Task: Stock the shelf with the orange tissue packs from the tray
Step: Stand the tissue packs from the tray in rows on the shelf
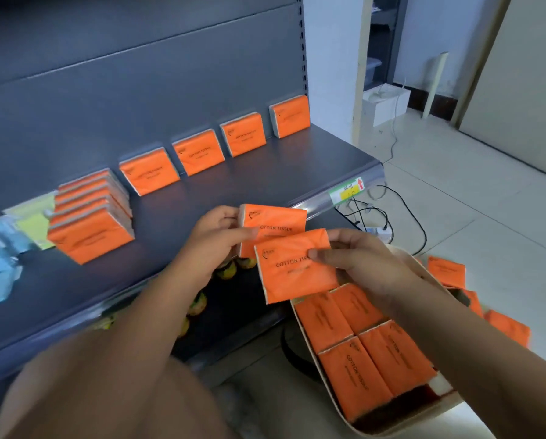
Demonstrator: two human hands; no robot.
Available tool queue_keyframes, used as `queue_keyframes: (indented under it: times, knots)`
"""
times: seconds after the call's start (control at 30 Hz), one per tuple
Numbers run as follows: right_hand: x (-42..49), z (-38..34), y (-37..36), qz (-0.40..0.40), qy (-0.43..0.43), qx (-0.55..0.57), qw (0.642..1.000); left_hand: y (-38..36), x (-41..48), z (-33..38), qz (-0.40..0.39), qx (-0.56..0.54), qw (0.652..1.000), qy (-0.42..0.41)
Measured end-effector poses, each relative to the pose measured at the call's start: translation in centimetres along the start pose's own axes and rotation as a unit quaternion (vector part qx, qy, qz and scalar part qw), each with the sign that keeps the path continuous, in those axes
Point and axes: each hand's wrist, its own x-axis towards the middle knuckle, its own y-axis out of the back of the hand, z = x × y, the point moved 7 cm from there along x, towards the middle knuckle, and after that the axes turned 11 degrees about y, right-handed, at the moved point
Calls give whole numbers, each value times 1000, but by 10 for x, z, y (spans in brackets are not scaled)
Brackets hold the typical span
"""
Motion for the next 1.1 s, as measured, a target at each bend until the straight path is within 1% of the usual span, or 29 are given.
queue_keyframes:
  times: [0.1, 0.23, 0.33, 0.47, 0.6, 0.8, 1.1]
  knots:
    - [4, -10, -46, -15, 32, 19, 999, 55, -13, 11, 24, -23, 999, -30]
    - [18, -27, -104, -42, 60, 56, 996, 134, -30, 11, 91, -72, 991, -60]
    - [29, -35, -146, -67, 76, 56, 993, 178, -43, 3, 122, -88, 987, -62]
    - [35, -38, -196, -96, 82, 53, 991, 223, -55, -7, 149, -97, 983, -37]
    - [40, -38, -232, -127, 77, 58, 987, 255, -61, -18, 161, -96, 982, -5]
    - [46, -39, -269, -145, 94, 43, 984, 293, -66, -23, 176, -111, 978, 24]
    - [59, -33, -300, -154, 106, 38, 982, 322, -59, -57, 226, -122, 964, 70]
